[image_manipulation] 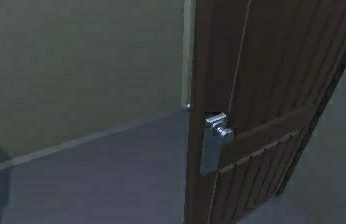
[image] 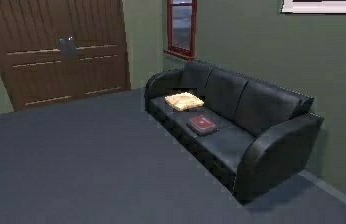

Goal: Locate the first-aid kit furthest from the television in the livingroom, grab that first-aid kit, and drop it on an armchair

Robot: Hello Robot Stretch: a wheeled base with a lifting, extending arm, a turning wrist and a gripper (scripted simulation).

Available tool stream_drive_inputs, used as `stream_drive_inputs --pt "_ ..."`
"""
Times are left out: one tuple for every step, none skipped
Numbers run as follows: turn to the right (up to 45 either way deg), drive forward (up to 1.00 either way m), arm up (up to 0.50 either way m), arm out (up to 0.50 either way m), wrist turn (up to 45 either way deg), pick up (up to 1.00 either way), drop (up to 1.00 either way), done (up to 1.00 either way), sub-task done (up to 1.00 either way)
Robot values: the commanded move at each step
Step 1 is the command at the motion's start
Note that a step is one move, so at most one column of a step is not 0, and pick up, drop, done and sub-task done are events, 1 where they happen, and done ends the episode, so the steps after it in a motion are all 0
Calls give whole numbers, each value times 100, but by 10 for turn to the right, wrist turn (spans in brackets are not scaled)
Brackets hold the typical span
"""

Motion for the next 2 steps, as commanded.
stream_drive_inputs --pt "0 85 0 0 0 0 0 0 0" --pt "360 0 0 0 0 0 0 0 0"
